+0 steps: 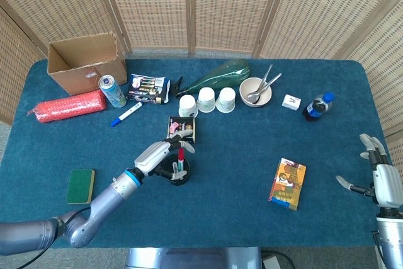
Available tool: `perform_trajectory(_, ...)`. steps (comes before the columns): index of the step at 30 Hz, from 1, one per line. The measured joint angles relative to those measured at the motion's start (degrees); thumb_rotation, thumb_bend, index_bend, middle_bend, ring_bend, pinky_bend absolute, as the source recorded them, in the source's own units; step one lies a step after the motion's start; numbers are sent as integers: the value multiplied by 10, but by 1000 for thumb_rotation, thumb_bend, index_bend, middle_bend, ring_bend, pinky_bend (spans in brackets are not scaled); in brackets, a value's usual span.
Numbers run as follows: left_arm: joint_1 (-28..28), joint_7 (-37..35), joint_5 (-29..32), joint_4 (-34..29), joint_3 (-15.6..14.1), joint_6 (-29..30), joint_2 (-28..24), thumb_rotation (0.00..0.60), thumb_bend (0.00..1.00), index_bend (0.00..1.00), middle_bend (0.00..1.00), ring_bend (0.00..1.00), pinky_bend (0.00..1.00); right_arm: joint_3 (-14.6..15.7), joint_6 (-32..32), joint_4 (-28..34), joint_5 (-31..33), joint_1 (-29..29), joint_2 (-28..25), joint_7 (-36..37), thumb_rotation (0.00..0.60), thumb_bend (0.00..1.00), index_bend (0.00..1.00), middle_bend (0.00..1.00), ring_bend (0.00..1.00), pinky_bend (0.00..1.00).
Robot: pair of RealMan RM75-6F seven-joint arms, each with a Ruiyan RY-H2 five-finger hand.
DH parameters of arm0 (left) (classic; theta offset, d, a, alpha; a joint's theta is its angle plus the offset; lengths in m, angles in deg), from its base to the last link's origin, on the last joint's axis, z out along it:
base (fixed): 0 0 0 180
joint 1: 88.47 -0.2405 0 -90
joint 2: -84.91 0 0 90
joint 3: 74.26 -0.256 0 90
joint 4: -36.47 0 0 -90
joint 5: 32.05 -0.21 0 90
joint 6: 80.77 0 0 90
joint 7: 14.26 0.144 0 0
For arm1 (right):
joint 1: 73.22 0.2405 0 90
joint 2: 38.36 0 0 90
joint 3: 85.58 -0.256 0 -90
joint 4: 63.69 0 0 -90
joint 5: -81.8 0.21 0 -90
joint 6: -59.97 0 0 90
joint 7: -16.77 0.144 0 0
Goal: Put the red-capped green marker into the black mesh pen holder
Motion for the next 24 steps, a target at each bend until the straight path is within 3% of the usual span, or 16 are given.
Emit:
perform_trajectory(5, -11, 12, -19, -12, -3, 28, -10, 600, 386, 261, 0, 0, 92, -1, 2, 2, -2, -1, -2, -3, 600, 0, 0, 13, 0, 328)
perform_trajectory(11, -46, 41, -87, -50, -23, 103, -59, 600, 386, 262, 0, 0, 92, -1, 10, 19, -9, -3, -10, -12, 600, 0, 0, 13, 0, 328)
perform_trajectory(18, -120, 104, -151, -69, -75, 198, -163, 600, 388, 330, 0, 0, 92, 2, 15, 54, -16, -5, -26, -37, 600, 0, 0, 13, 0, 327)
perform_trajectory(24, -200, 145, -158, -35, -115, 271, -211, 600, 393, 347, 0, 0, 84, 4, 10, 71, -15, -6, -34, -61, 600, 0, 0, 12, 0, 303)
